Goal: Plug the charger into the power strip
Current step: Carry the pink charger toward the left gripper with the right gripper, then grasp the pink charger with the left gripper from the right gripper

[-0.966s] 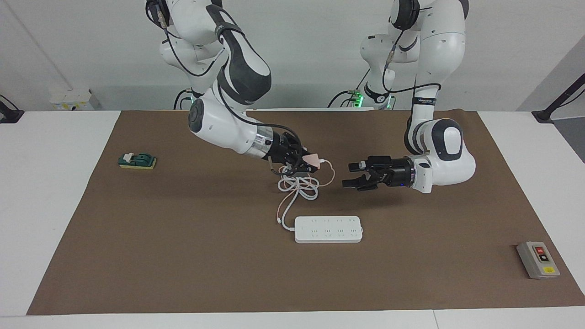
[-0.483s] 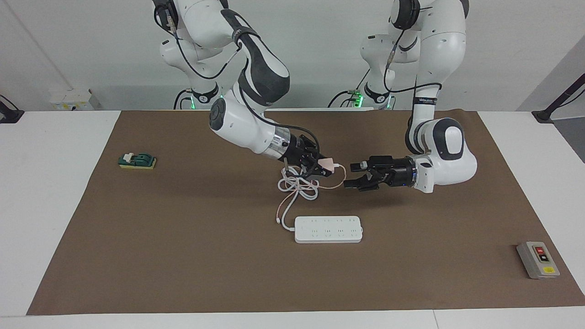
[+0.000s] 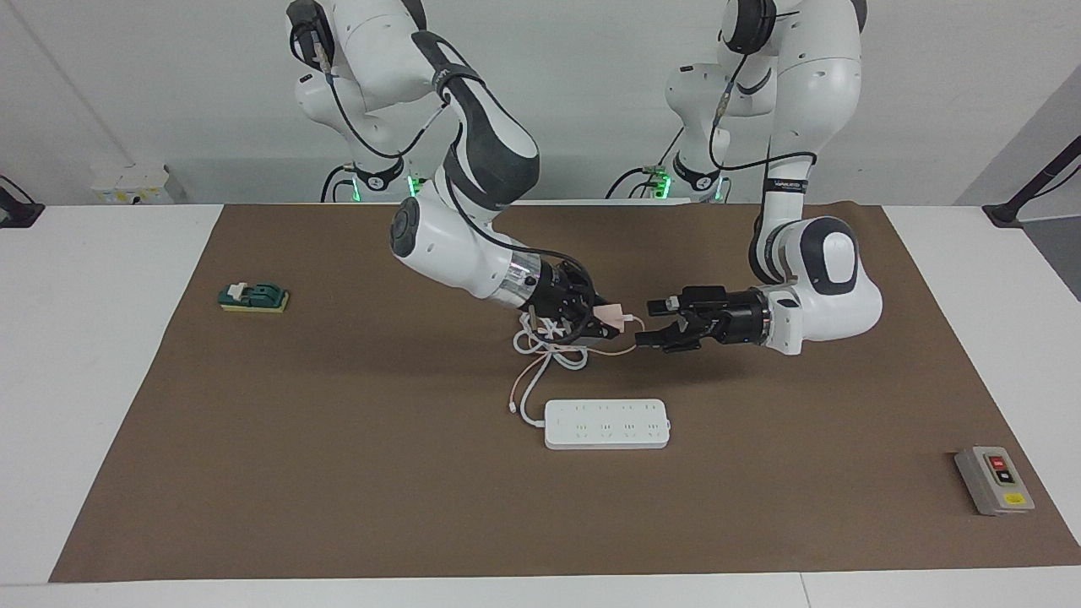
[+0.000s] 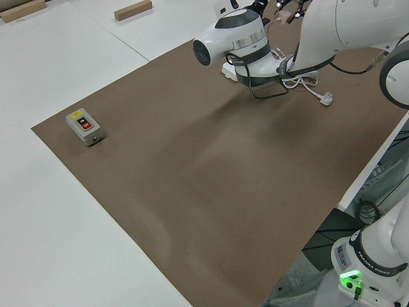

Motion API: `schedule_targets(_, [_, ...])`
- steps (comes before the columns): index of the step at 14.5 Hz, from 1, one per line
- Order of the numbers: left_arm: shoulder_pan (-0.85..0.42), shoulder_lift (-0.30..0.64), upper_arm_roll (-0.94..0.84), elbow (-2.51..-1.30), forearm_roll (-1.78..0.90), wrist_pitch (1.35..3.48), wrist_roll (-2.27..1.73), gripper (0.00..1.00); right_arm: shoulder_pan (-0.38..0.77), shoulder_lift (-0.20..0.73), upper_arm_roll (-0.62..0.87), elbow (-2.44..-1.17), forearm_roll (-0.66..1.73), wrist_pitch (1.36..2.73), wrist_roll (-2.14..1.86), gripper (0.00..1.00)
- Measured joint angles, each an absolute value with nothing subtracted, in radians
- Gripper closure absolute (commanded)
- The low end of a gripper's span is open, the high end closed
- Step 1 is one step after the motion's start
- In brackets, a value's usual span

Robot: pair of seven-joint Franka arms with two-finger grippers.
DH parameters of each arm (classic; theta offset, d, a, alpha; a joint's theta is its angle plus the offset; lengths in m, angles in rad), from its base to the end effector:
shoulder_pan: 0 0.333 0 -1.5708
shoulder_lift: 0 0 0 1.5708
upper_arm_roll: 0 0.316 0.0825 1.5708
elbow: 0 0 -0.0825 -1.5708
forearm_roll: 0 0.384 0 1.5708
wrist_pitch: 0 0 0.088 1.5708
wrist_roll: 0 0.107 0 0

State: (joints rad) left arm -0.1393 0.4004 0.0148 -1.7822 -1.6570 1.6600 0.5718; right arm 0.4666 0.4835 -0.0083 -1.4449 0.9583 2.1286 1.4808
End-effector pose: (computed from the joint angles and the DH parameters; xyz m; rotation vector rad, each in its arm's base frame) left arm 0.6279 -0.1788 0.3894 1.5573 0.0320 -0.0374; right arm 0.6315 0.3531 0.4474 -1.7767 1.6131 0.7658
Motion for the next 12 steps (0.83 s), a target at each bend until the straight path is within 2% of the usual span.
schedule_targets(7, [-0.145, 0.391, 0.012, -1.840, -1.657, 1.668, 0.650, 0.00, 0.455, 0.489, -0.013, -1.442, 0.958, 2.113, 1.482, 1.00])
schedule_targets(12, [-0.179, 0.316, 0.012, -1.906, -1.657, 1.745, 0.655, 0.00, 0.451, 0.494, -0.013, -1.434, 0.958, 2.101, 1.482, 1.00])
